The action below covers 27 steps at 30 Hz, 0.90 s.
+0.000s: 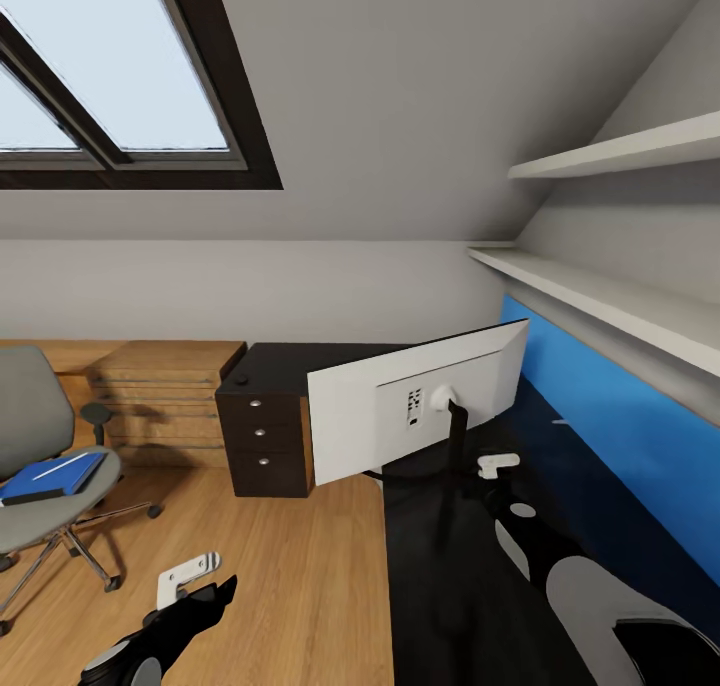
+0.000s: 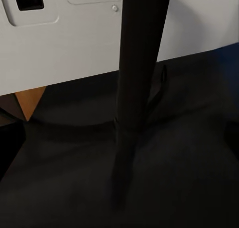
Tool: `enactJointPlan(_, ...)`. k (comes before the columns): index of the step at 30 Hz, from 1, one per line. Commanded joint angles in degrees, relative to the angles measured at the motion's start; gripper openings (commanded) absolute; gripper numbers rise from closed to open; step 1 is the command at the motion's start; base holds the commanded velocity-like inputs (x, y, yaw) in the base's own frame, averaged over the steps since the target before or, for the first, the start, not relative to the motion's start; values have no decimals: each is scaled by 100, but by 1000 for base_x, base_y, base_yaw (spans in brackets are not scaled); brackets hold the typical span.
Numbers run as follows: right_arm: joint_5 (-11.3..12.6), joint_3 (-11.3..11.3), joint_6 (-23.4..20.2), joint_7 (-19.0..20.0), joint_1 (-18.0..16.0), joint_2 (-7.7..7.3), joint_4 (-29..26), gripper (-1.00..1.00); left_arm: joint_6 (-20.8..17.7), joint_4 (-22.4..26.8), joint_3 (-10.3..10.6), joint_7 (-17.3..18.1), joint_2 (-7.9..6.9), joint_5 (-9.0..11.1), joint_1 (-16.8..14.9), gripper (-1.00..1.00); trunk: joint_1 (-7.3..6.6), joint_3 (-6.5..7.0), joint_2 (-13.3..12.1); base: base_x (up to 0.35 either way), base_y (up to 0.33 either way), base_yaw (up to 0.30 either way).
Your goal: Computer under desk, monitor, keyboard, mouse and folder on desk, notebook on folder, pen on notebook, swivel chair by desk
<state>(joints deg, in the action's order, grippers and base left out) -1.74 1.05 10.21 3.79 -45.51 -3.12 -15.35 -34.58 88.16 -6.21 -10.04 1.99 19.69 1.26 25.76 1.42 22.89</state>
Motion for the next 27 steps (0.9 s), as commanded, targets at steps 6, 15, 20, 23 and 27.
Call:
enactJointPlan(6,-20,15,41,8,-2,4,76,100,-22,8,-11,-35,3,61,-1,100,2,0,3,9,0,0)
enactJointPlan(15,-23,19,37,8,-2,4,76,100,-22,10,-14,-33,3,61,-2,100,2,0,3,152,0,0)
enactJointPlan(20,-26,23,34,8,-2,4,76,100,-22,16,-84,-33,3,66,-2,100,2,0,3,32,0,0)
enactJointPlan(23,-23,20,34,8,-2,4,76,100,-22,17,-139,-33,3,69,0,100,2,0,3,5,0,0)
enactJointPlan(27,-21,19,40,8,-4,1,76,100,-28,17,-160,-33,3,69,-1,100,2,0,3,16,0,0)
